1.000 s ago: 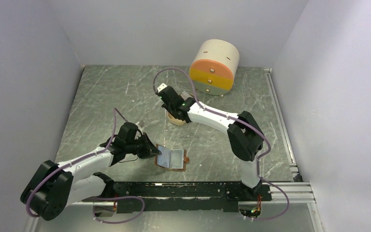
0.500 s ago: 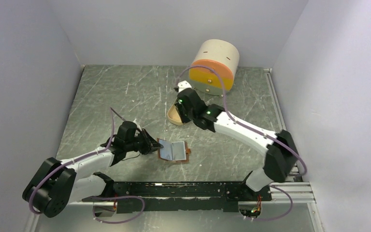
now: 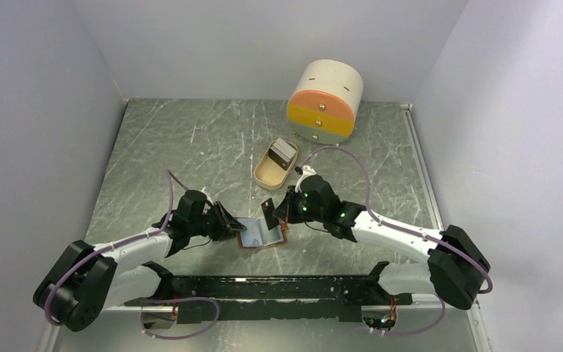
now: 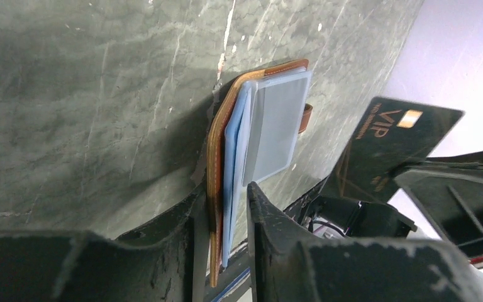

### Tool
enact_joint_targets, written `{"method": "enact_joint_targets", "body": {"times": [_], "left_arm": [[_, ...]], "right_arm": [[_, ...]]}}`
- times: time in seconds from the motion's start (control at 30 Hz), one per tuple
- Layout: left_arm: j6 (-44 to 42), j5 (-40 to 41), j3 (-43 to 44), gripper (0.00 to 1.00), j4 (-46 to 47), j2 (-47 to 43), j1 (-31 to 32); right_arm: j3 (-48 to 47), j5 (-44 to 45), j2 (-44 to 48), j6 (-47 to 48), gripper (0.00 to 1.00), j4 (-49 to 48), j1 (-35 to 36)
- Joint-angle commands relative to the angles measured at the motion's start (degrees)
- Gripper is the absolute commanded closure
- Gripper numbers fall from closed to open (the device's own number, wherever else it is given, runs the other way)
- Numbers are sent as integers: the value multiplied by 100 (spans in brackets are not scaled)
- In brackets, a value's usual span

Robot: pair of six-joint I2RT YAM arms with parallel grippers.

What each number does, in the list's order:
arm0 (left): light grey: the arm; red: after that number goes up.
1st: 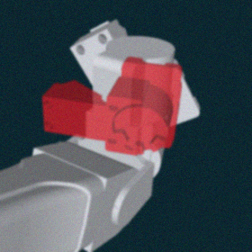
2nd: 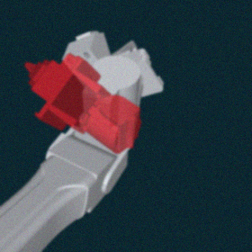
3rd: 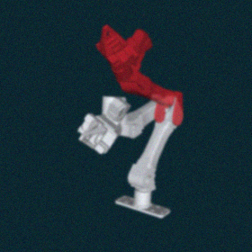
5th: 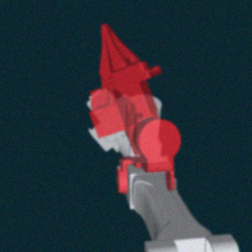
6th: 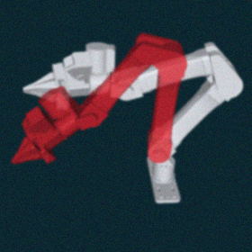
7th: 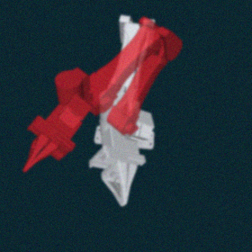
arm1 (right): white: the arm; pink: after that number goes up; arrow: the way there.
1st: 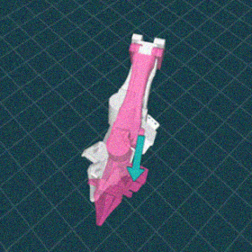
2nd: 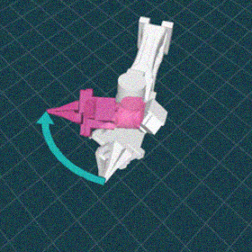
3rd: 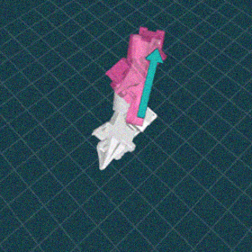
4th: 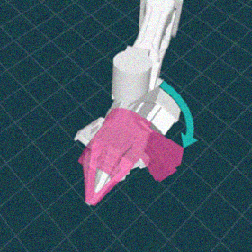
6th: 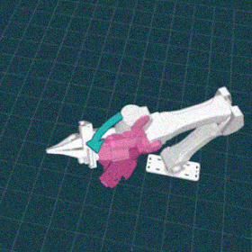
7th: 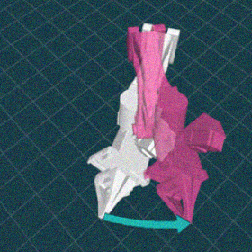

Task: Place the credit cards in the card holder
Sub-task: Insert the credit card into the card holder.

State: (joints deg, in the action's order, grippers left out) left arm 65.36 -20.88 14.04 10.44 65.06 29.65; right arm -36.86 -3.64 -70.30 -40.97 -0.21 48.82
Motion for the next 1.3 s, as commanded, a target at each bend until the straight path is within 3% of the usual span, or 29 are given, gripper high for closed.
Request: {"method": "enact_joint_targets", "body": {"times": [0.0, 0.5, 0.87, 1.27], "left_arm": [[-238, 97, -115, 70, -145, -166, -52], [-598, 263, -261, 72, -501, -248, -58], [-645, 267, -367, 84, -460, -280, -59], [-641, 219, -401, 90, -337, -195, -55]], "right_arm": [[425, -520, -41, -1104, 100, -1210, 5], [1171, -1212, -1208, -1398, 99, -3073, -124], [1360, -1384, -1855, -1432, 100, -3765, -247], [1544, -1232, -2080, -1563, 100, -3964, -243]]}}
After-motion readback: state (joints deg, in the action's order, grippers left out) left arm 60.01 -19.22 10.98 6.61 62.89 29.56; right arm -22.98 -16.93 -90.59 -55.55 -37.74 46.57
